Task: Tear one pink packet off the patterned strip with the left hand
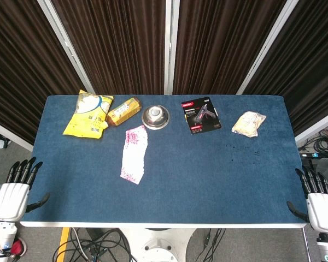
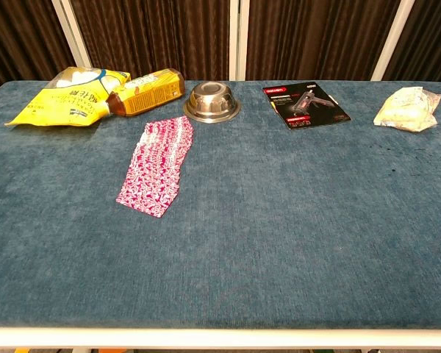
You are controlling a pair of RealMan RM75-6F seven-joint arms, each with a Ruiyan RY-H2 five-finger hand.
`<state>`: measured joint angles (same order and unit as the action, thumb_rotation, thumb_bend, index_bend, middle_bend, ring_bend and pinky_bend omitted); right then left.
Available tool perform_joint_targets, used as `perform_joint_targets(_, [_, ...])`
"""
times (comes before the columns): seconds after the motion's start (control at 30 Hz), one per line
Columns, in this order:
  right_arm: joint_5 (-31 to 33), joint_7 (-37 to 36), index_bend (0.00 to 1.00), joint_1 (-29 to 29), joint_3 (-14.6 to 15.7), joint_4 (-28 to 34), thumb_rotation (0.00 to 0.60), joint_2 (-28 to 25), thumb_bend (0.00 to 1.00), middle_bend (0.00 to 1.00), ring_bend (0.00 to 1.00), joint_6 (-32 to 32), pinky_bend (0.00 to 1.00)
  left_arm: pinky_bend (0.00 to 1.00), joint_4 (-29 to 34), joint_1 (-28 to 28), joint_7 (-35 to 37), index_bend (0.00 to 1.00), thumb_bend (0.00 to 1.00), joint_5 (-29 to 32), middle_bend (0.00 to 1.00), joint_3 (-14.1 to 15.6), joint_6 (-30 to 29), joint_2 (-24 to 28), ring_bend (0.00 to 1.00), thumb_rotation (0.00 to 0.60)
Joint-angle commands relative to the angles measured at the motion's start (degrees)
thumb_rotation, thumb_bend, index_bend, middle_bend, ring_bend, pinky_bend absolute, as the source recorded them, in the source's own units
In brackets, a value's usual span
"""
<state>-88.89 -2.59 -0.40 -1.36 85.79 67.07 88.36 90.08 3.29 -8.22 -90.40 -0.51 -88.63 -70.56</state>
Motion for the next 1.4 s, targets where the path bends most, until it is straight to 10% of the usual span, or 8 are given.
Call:
perform_joint_targets(0.03, [0.03,0.00,0.00,-0.02,-0.03,0.06,0.600,-0.06,0.15,0.00,0.00,0.06,0.00,0.01,0.08,0.11,-0.11,0.09,0.23,0.06,0.00,-0.04,0.18,-0.04,0.00,0.513])
perform_joint_targets(1.13, [-0.01,-0.16,0.00,0.27,-0.41,1.03,0.600,-1.42,0.15,0.00,0.00,0.16,0.00,0.07,1.10,2.08,-0.99,0.09,0.23,-0.94,0.06,-0.65,1.61,-0.94,0.02,0.600])
perform_joint_targets(1.4, [0.00,1.17,0.00,0.77,-0.55,2.45,0.600,-1.91,0.15,0.00,0.00,-0.44,0.00,0.91,3.37,4.83,-2.04,0.08,0.29,0.19,0.84,-0.40,7.14,-2.14,0.89,0.600])
